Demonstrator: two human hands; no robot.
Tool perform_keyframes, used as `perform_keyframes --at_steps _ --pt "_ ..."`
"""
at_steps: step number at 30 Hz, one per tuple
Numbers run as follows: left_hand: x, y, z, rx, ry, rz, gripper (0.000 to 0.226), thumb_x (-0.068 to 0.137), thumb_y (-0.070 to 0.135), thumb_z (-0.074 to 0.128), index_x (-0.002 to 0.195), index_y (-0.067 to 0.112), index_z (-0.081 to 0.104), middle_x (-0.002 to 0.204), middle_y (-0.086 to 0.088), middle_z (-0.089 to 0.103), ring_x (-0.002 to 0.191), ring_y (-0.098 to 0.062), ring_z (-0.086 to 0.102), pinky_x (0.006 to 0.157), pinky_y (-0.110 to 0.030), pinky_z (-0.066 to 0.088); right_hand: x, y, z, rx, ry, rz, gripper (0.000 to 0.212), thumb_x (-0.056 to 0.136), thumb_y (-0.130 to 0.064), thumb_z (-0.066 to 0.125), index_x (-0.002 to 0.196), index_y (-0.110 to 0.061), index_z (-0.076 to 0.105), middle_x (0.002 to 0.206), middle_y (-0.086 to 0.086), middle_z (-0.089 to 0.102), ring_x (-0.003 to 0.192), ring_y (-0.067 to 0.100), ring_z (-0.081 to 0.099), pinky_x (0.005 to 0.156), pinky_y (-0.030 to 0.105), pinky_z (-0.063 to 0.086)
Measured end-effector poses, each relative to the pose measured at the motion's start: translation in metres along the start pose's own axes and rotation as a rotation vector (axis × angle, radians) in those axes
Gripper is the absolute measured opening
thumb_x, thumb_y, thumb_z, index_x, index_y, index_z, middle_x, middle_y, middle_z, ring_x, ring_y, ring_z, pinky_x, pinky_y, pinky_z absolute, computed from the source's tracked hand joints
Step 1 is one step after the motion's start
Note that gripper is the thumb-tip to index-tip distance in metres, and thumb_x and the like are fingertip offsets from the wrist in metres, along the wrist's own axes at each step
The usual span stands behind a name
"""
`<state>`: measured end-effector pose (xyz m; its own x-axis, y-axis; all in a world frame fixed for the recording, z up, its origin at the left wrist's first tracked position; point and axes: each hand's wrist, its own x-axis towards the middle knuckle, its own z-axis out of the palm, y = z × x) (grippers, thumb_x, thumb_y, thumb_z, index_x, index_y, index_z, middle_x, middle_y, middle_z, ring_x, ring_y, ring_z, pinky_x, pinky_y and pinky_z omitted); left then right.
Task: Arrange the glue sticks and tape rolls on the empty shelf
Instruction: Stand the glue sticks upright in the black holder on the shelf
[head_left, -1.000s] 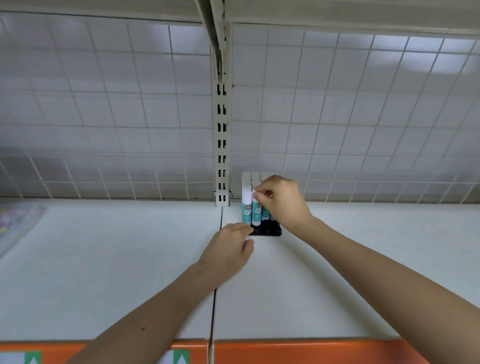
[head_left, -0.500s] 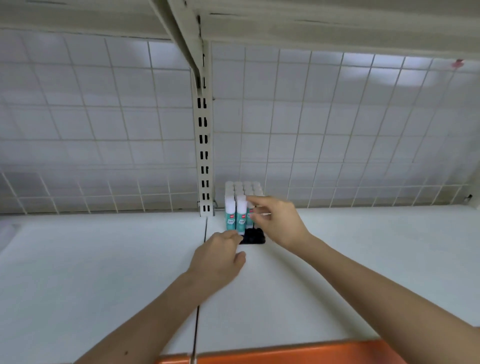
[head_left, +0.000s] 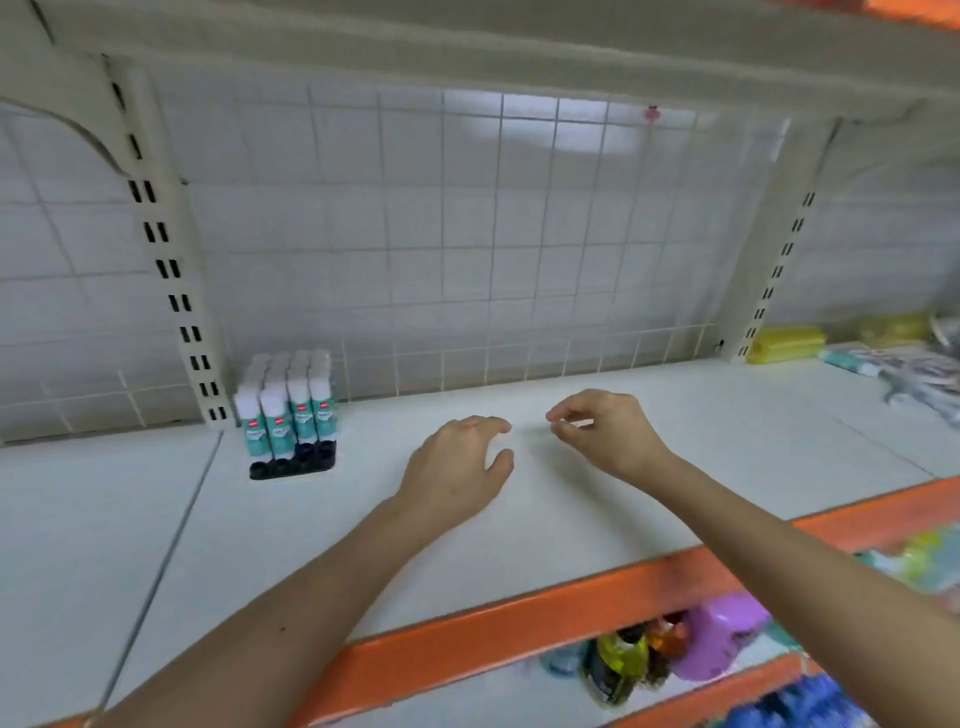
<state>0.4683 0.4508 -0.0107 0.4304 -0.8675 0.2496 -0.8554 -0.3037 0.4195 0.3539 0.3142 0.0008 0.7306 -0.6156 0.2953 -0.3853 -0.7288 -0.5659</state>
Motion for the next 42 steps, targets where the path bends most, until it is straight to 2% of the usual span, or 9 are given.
perform_keyframes --at_steps 4,9,18,22,27,34,37,39,42 --pt "0.022 0.063 0.038 -0.063 -0.033 0.051 0.038 0.093 0.031 0.044 0.131 0.025 0.048 0.136 0.007 0.050 0.125 -0.014 0.044 0.102 -0.032 0.039 -0.022 0.052 -0.048 -0.041 0.002 0.056 0.016 0.086 -0.012 0.059 0.096 -0.008 0.070 0.106 0.007 0.065 0.098 0.019 0.059 0.093 0.028 0.045" --pt "0.045 0.132 0.080 -0.125 -0.070 0.128 0.038 0.093 0.030 0.046 0.130 0.023 0.049 0.133 0.005 0.053 0.121 -0.016 0.048 0.100 -0.033 0.040 -0.048 0.111 -0.096 -0.092 0.035 0.102 0.015 0.085 -0.012 0.060 0.094 -0.006 0.070 0.102 0.009 0.067 0.095 0.021 0.061 0.086 0.020 0.042" --pt "0.100 0.211 0.137 -0.154 -0.169 0.259 0.037 0.092 0.028 0.047 0.128 0.021 0.051 0.133 0.004 0.054 0.122 -0.016 0.048 0.101 -0.032 0.040 -0.062 0.192 -0.155 -0.117 0.114 0.225 0.014 0.084 -0.011 0.060 0.093 -0.006 0.070 0.100 0.010 0.068 0.094 0.020 0.061 0.083 0.018 0.040" --pt "0.142 0.244 0.165 -0.184 -0.195 0.320 0.038 0.092 0.028 0.047 0.129 0.021 0.051 0.133 0.004 0.053 0.123 -0.016 0.047 0.102 -0.031 0.039 -0.053 0.232 -0.179 -0.147 0.133 0.275 0.015 0.085 -0.012 0.059 0.094 -0.006 0.070 0.100 0.010 0.067 0.095 0.021 0.061 0.090 0.028 0.045" --pt "0.196 0.281 0.194 -0.211 -0.228 0.378 0.036 0.092 0.028 0.048 0.127 0.021 0.052 0.132 0.003 0.055 0.122 -0.016 0.048 0.100 -0.029 0.039 -0.035 0.284 -0.213 -0.202 0.183 0.345 0.016 0.084 -0.011 0.060 0.096 -0.007 0.070 0.101 0.012 0.068 0.095 0.023 0.061 0.091 0.033 0.045" --pt "0.249 0.328 0.238 -0.207 -0.304 0.416 0.036 0.092 0.028 0.049 0.127 0.018 0.053 0.130 0.000 0.056 0.120 -0.017 0.050 0.100 -0.030 0.040 -0.032 0.359 -0.261 -0.305 0.213 0.475 0.023 0.084 -0.011 0.060 0.106 -0.009 0.066 0.109 0.011 0.063 0.098 0.023 0.057 0.079 0.019 0.036" --pt "0.264 0.347 0.256 -0.214 -0.313 0.395 0.036 0.091 0.028 0.051 0.125 0.017 0.054 0.128 -0.003 0.057 0.119 -0.020 0.051 0.099 -0.032 0.042 -0.028 0.386 -0.278 -0.313 0.221 0.497 0.025 0.083 -0.004 0.058 0.106 -0.007 0.066 0.110 0.013 0.063 0.098 0.025 0.058 0.077 0.016 0.035" --pt "0.274 0.361 0.268 -0.225 -0.310 0.375 0.035 0.090 0.027 0.052 0.123 0.017 0.055 0.125 -0.004 0.059 0.117 -0.022 0.053 0.096 -0.032 0.043 -0.023 0.403 -0.287 -0.324 0.216 0.504 0.026 0.082 -0.003 0.058 0.106 -0.007 0.066 0.112 0.013 0.063 0.099 0.025 0.058 0.081 0.020 0.038" --pt "0.285 0.379 0.285 -0.213 -0.313 0.377 0.035 0.089 0.024 0.052 0.124 0.016 0.055 0.124 -0.005 0.058 0.116 -0.023 0.052 0.093 -0.029 0.041 -0.018 0.425 -0.297 -0.367 0.142 0.533 0.023 0.085 -0.013 0.058 0.107 -0.011 0.067 0.113 0.011 0.064 0.102 0.025 0.058 0.085 0.028 0.043"
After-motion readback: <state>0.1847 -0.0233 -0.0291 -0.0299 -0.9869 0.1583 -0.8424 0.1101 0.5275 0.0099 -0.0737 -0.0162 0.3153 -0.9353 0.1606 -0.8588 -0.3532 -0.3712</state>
